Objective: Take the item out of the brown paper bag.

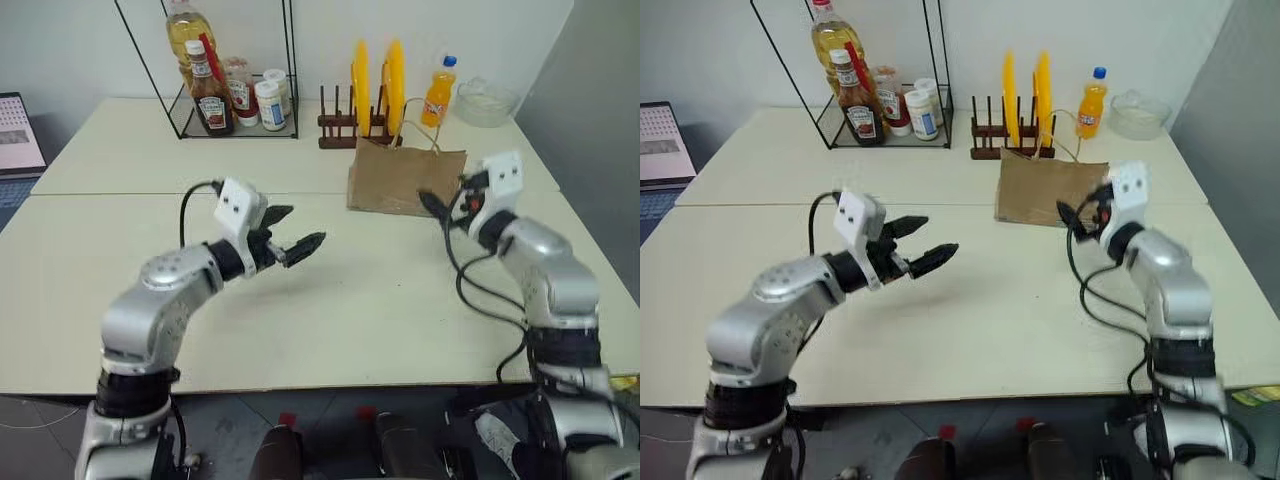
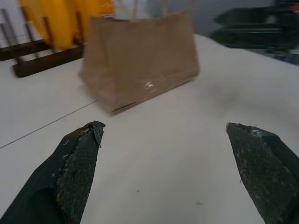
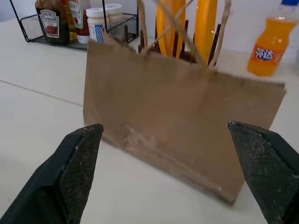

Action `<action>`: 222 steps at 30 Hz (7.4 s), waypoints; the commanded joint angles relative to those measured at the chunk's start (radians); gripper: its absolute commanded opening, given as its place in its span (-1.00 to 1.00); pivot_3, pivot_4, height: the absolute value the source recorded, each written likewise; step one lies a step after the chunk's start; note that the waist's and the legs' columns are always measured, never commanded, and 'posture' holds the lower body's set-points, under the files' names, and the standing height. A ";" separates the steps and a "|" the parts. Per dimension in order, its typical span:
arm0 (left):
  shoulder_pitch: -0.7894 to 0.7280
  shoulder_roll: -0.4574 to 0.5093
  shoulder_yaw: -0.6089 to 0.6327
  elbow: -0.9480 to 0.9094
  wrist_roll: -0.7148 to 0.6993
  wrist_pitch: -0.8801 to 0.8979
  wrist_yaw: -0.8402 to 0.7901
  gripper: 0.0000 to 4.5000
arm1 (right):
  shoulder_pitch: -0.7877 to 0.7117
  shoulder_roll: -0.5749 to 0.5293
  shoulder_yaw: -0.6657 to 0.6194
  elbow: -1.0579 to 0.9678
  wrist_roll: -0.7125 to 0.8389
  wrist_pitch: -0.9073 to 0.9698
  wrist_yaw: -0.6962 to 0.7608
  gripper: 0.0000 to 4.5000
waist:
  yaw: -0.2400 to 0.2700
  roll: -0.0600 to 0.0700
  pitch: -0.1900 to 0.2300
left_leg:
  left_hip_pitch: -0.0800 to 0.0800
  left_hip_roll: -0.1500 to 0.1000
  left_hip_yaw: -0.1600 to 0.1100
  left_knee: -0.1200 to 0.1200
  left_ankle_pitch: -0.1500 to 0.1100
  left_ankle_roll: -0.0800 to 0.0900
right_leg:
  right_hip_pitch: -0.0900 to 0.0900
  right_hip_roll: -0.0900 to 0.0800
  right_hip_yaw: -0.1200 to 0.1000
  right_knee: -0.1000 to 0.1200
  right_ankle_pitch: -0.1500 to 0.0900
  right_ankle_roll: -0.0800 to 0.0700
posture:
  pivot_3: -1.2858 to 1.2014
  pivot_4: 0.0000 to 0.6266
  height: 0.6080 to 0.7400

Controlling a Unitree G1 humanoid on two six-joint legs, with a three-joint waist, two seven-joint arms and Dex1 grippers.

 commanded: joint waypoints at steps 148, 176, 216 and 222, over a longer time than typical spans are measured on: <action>0.253 0.096 0.434 -0.244 -0.284 0.020 0.341 1.00 | -1.049 0.485 -0.209 1.142 0.013 -0.301 -0.067 -0.98 | -0.026 0.008 0.006 | -0.007 -0.001 -0.006 0.002 0.000 -0.001 | -0.005 -0.004 -0.007 0.004 0.001 -0.002 | 0.03 -0.52 1.00; 0.259 0.101 0.375 -0.222 -0.285 -0.039 0.357 1.00 | -0.889 0.423 0.017 1.069 -0.174 -0.347 -0.002 -0.98 | -0.030 0.008 0.006 | -0.007 -0.001 -0.007 0.002 0.000 -0.001 | -0.005 -0.003 -0.008 0.004 0.001 -0.002 | 0.03 -0.52 1.00; 0.213 0.084 0.305 -0.169 -0.240 -0.085 0.339 1.00 | -0.539 0.369 0.140 0.433 -0.123 0.088 -0.072 -0.98 | -0.024 0.007 0.006 | -0.007 -0.001 -0.009 0.002 0.000 -0.001 | -0.004 -0.004 -0.010 0.004 0.001 -0.002 | 0.03 -0.52 1.00; 0.195 0.083 0.294 -0.154 -0.235 -0.084 0.327 1.00 | -0.586 0.365 0.148 0.533 -0.139 -0.067 -0.044 -0.98 | -0.027 0.007 0.006 | -0.007 -0.001 -0.009 0.002 0.000 -0.001 | -0.004 -0.004 -0.010 0.004 0.001 -0.002 | 0.03 -0.52 1.00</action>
